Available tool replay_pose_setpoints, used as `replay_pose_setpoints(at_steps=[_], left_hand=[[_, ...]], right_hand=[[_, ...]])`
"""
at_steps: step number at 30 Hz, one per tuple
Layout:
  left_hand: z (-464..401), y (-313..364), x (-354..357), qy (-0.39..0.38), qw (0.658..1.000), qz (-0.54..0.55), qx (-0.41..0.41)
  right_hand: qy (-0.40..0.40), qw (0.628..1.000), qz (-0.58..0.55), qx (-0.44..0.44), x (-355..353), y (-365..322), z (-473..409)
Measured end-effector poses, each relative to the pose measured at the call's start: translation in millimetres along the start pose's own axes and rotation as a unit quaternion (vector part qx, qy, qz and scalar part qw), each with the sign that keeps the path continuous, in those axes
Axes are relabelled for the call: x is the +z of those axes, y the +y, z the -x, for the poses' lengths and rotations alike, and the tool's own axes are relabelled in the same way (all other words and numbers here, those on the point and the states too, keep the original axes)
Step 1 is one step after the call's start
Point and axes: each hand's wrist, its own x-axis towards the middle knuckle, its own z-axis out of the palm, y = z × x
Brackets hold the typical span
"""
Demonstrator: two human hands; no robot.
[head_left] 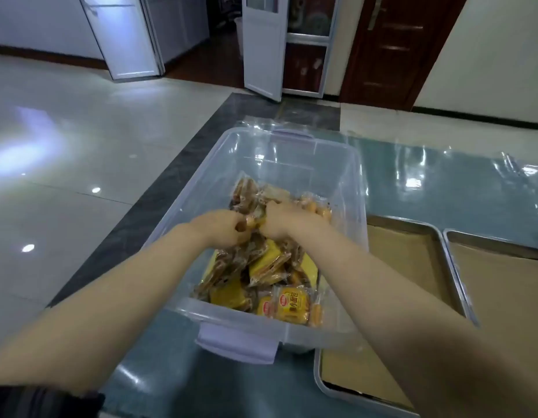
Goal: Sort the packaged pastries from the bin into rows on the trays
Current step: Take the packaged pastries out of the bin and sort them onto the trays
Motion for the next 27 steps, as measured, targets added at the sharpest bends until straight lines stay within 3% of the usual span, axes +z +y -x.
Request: replay_pose_setpoints(at_steps=[4,7,10,14,27], left_hand=[[7,2,4,-0.121,0.991,-0.056,-0.002],[8,7,8,-0.161,0.985,-0.06,-0.008],[7,8,15,-0.189,0.972,-0.141,-0.007],[1,3,17,-0.185,0.973,-0.138,-0.012],[8,-18,-15,-0.096,0.995,-0.011,-0.017]], right_hand=[[-0.012,1.0,0.001,0.009,22,8,-11],[-0.066,0.997,0.039,0.021,31,17,-16],[-0.082,0.995,0.044,0.018,32,16,-17],[-0.139,0.99,0.035,-0.003,30,13,-13],[-0.11,0.994,-0.005,0.004,23,15,-15]])
